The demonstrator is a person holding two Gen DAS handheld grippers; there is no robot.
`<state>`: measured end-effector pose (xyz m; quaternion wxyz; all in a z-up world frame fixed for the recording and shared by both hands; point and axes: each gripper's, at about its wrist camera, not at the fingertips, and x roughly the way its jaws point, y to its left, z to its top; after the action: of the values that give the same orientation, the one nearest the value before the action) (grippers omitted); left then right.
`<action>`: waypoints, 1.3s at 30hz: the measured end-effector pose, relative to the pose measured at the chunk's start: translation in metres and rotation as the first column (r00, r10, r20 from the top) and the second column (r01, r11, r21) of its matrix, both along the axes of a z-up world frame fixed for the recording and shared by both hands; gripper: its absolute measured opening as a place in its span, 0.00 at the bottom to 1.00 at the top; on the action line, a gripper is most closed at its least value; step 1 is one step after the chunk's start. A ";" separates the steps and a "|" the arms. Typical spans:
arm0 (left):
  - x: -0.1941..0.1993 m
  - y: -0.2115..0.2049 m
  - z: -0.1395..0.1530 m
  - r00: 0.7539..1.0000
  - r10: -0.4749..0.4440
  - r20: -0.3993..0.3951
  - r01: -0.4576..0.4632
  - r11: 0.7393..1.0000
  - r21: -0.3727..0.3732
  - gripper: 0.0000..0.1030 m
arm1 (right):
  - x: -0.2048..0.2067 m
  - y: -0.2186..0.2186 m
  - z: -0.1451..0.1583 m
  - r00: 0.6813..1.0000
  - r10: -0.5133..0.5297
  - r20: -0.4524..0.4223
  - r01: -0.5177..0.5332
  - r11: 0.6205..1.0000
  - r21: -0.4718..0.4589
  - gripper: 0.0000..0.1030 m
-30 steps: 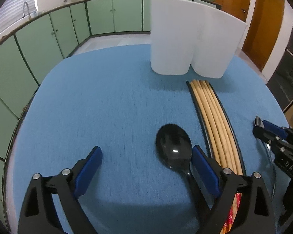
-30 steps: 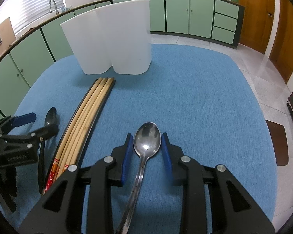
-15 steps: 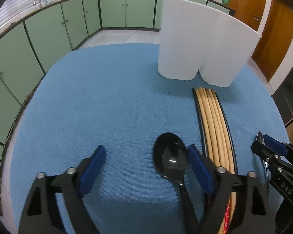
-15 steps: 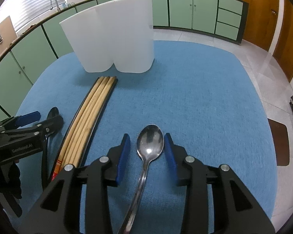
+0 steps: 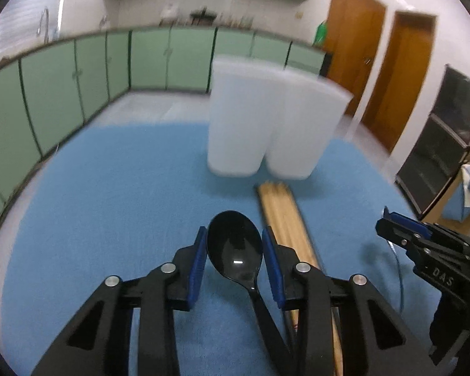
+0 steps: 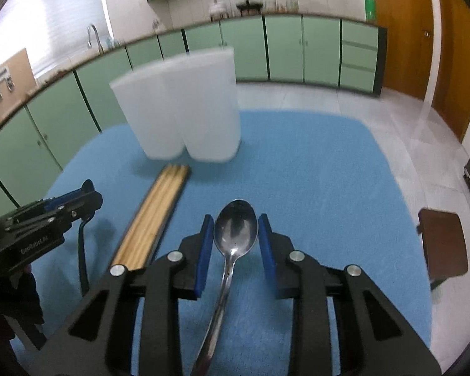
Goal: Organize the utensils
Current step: 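Lift both spoons over the white holder and open both grippers to drop them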
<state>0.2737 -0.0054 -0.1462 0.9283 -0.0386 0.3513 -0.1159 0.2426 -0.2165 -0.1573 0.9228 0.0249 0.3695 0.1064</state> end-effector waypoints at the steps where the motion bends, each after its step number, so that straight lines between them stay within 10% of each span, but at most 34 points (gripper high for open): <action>1: -0.005 -0.002 0.004 1.000 -0.004 0.026 0.004 1.000 -0.003 0.34 | -0.002 -0.001 0.004 1.000 0.003 0.026 -0.003 1.000 0.001 0.27; 16: -0.016 -0.011 0.059 0.956 -0.007 0.293 0.010 1.000 -0.008 0.34 | 0.000 -0.020 0.074 0.968 0.030 0.248 -0.064 0.989 0.131 0.27; 30: 0.079 -0.030 0.156 0.838 0.016 0.546 -0.038 0.999 0.028 0.34 | 0.104 -0.036 0.164 0.902 -0.071 0.426 -0.014 0.981 0.194 0.27; 39: 0.120 -0.038 0.120 0.865 0.012 0.502 -0.055 0.996 0.071 0.34 | 0.153 -0.014 0.132 0.915 -0.090 0.394 0.044 0.991 0.123 0.27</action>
<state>0.3940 -0.0431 -0.0265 0.9903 0.0252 0.1020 -0.0911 0.3956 -0.2300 -0.0251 0.9790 0.0670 0.1660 0.0979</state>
